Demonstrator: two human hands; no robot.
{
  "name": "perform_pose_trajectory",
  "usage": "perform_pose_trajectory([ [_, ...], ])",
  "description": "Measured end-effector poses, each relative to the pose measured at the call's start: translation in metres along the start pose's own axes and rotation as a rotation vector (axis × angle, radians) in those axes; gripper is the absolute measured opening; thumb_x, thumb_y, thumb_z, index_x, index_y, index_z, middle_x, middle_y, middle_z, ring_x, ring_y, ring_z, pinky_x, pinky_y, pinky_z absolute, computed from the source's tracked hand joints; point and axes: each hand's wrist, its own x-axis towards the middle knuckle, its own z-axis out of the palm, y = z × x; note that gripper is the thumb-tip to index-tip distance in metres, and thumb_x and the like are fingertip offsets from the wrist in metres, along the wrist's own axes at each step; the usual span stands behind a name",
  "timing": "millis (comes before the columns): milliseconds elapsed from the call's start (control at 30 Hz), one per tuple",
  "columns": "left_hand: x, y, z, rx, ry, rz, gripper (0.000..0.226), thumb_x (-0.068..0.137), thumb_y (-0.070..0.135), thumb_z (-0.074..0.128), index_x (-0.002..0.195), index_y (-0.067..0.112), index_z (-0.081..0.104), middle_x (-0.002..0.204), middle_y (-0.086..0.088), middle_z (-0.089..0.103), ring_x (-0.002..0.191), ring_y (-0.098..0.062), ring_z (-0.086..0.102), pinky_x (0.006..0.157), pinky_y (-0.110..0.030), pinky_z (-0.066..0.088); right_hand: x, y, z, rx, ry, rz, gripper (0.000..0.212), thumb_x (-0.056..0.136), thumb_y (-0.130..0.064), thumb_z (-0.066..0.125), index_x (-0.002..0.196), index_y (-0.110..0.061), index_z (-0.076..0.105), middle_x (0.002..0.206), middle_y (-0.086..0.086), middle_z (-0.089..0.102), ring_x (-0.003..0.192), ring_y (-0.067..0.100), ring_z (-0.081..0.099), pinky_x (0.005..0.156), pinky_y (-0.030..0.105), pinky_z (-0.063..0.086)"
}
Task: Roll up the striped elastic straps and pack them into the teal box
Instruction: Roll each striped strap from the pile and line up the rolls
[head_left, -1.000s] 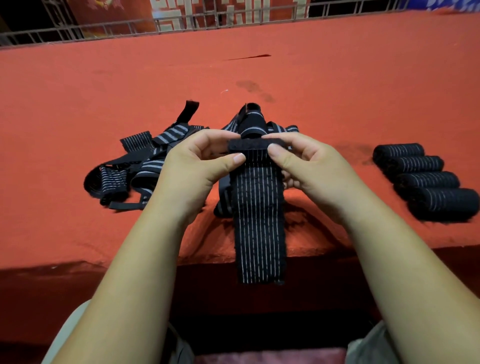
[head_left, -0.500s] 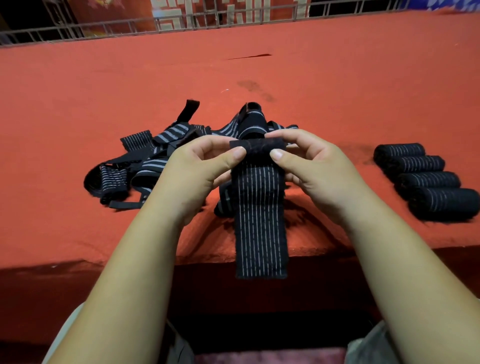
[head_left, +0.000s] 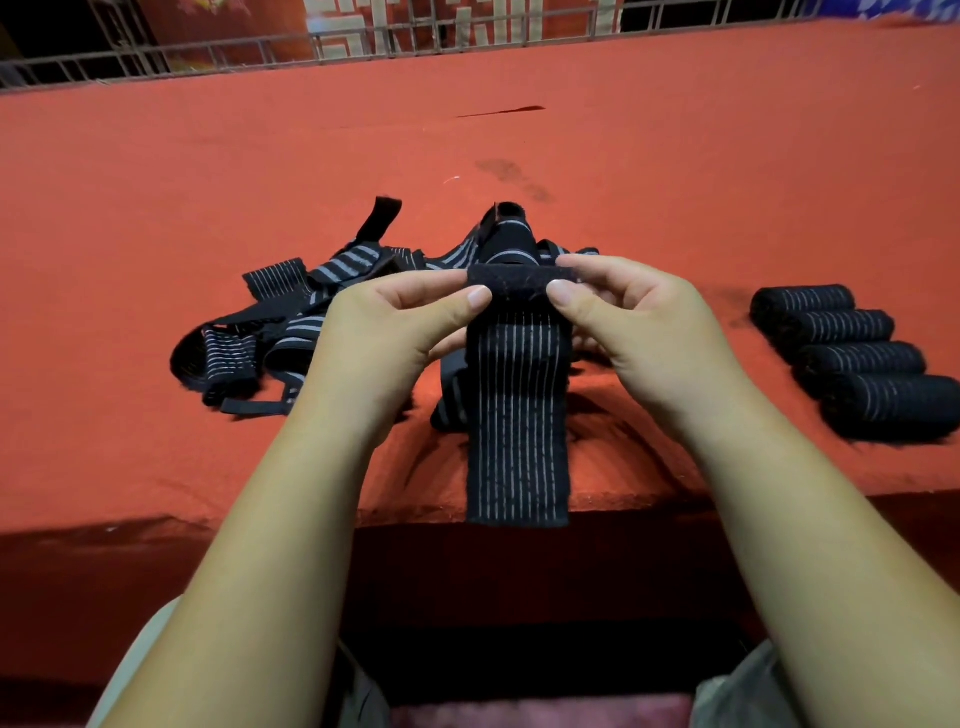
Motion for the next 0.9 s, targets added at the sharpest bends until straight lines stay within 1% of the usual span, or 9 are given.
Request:
perform_pose_trajectory([
  [100, -0.002, 0.002, 0.004, 0.051, 0.001, 0.026, 0.015, 0.096, 0.014, 0.08, 0.102, 0.028, 0.081, 0.102, 0.007, 0.084, 0.103, -0.009, 0.08, 0.084, -0.021, 0.063, -0.001, 0.0, 0.0, -0.023, -0.01, -0.008, 0.024, 0.103, -0.022, 0.073, 0.125, -0.019, 0.079, 0.112, 0.0, 0.082, 0.101, 0.025, 0.078, 0.1, 0.056, 0.06],
  [233, -0.004, 0.003, 0.006, 0.061, -0.002, 0.036, 0.017, 0.097, 0.011, 0.079, 0.101, 0.027, 0.081, 0.101, 0.005, 0.084, 0.1, -0.011, 0.08, 0.079, -0.02, 0.062, -0.003, -0.003, 0.001, -0.054, 0.0, -0.024, 0.025, 0.105, -0.019, 0.069, 0.128, -0.02, 0.079, 0.116, -0.012, 0.081, 0.113, 0.006, 0.075, 0.105, 0.036, 0.058],
  [333, -0.003, 0.002, 0.004, 0.088, -0.015, 0.048, 0.023, 0.097, 0.008, 0.078, 0.119, 0.013, 0.08, 0.106, -0.003, 0.084, 0.104, -0.015, 0.08, 0.079, -0.021, 0.062, -0.004, -0.006, 0.003, -0.077, 0.002, -0.039, 0.028, 0.104, -0.016, 0.071, 0.13, -0.023, 0.077, 0.111, -0.023, 0.079, 0.108, -0.007, 0.072, 0.093, 0.015, 0.053],
  [400, -0.001, 0.001, 0.002, 0.076, -0.005, 0.045, 0.029, 0.095, 0.005, 0.079, 0.123, 0.01, 0.077, 0.104, -0.005, 0.084, 0.103, -0.016, 0.08, 0.08, -0.022, 0.061, -0.005, -0.006, 0.003, -0.026, 0.005, -0.021, 0.034, 0.103, -0.013, 0.071, 0.135, -0.023, 0.074, 0.104, -0.027, 0.078, 0.098, -0.01, 0.072, 0.082, 0.01, 0.054],
  [467, 0.001, 0.0, 0.0, 0.046, -0.003, 0.039, 0.03, 0.095, 0.002, 0.079, 0.123, 0.01, 0.076, 0.101, -0.003, 0.083, 0.101, -0.015, 0.08, 0.08, -0.023, 0.061, -0.006, -0.008, 0.004, 0.058, -0.01, 0.021, 0.037, 0.102, -0.013, 0.072, 0.136, -0.026, 0.073, 0.101, -0.021, 0.08, 0.09, -0.005, 0.074, 0.074, 0.016, 0.06],
  [567, 0.002, -0.002, -0.003, 0.033, -0.009, 0.052, 0.03, 0.094, 0.0, 0.078, 0.122, 0.01, 0.074, 0.103, -0.006, 0.083, 0.1, -0.017, 0.079, 0.081, -0.025, 0.06, -0.002, -0.007, 0.002, -0.078, -0.02, -0.023, 0.036, 0.1, -0.021, 0.077, 0.133, -0.033, 0.075, 0.107, 0.001, 0.08, 0.092, 0.007, 0.073, 0.092, 0.04, 0.064],
  [600, 0.002, -0.002, -0.003, 0.043, -0.013, 0.061, 0.031, 0.094, 0.0, 0.079, 0.123, 0.01, 0.073, 0.106, -0.008, 0.082, 0.101, -0.018, 0.079, 0.082, -0.025, 0.06, -0.001, -0.007, 0.001, -0.111, -0.032, -0.034, 0.035, 0.099, -0.022, 0.077, 0.132, -0.034, 0.075, 0.103, 0.006, 0.077, 0.089, 0.01, 0.07, 0.092, 0.042, 0.062],
  [733, 0.001, 0.001, -0.005, 0.054, -0.067, 0.035, 0.031, 0.095, 0.004, 0.079, 0.124, 0.015, 0.072, 0.107, -0.003, 0.083, 0.104, -0.017, 0.079, 0.084, -0.027, 0.06, -0.001, -0.006, 0.0, -0.082, -0.035, -0.042, 0.032, 0.1, -0.013, 0.075, 0.126, -0.031, 0.075, 0.092, 0.002, 0.066, 0.081, 0.014, 0.064, 0.078, 0.036, 0.057],
  [900, -0.001, 0.002, -0.004, 0.105, -0.093, 0.031, 0.028, 0.098, 0.016, 0.079, 0.125, 0.019, 0.073, 0.109, -0.005, 0.083, 0.107, -0.019, 0.079, 0.086, -0.031, 0.063, -0.004, -0.01, 0.0, -0.005, -0.077, -0.042, 0.037, 0.099, -0.002, 0.072, 0.127, -0.027, 0.073, 0.111, 0.015, 0.075, 0.093, 0.017, 0.076, 0.082, 0.033, 0.064],
])
